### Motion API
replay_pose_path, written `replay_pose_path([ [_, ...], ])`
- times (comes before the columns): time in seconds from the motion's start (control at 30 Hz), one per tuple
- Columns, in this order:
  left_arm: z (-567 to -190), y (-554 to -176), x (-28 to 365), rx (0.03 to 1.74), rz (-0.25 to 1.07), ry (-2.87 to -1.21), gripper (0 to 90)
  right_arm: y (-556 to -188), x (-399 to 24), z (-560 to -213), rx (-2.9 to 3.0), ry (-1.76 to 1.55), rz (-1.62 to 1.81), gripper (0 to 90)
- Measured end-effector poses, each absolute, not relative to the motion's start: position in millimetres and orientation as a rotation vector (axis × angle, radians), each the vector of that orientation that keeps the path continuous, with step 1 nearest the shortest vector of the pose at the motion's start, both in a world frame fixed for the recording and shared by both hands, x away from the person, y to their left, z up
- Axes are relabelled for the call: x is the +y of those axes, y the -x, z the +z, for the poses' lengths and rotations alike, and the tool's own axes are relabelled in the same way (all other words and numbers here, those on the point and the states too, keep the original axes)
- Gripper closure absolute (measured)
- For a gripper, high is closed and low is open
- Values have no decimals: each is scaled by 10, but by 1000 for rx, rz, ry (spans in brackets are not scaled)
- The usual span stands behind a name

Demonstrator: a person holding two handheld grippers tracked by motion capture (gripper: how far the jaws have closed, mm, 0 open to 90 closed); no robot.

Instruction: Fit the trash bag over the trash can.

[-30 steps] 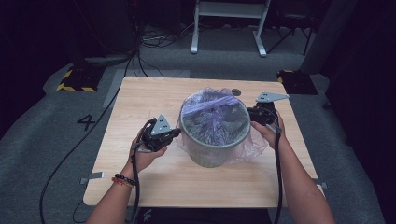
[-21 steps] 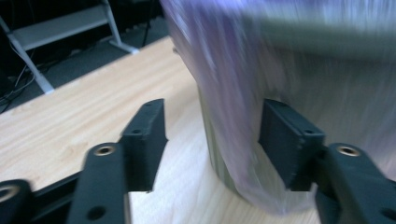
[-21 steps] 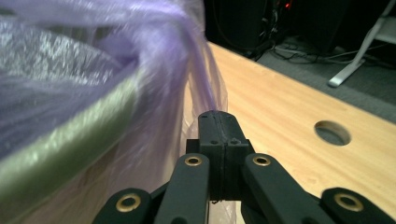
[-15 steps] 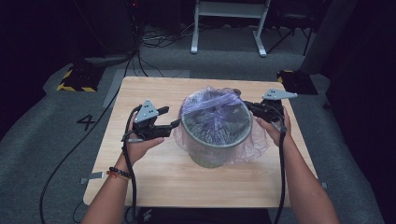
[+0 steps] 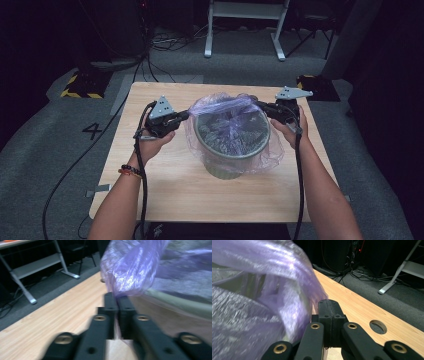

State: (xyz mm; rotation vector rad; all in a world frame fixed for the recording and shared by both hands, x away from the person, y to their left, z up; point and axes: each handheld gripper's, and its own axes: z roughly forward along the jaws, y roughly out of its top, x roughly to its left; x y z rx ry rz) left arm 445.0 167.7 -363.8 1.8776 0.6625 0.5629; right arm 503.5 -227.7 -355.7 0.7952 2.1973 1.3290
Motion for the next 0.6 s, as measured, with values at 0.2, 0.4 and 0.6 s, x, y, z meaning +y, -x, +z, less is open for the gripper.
replay_pose_path([
  [0.2,-3774,-4715,1645,815,514,-1898,900,-5176,-2256,-3561,2231,-846,1315,900],
  [0.4,-3996,-4898,1580,896,429,-1971,900,-5298,-2246,-3735,2284,-946,1320,900],
  [0.6,-4226,-4940,1513,935,323,-2016,899,-5325,-2229,-3958,2344,-991,1271,900],
])
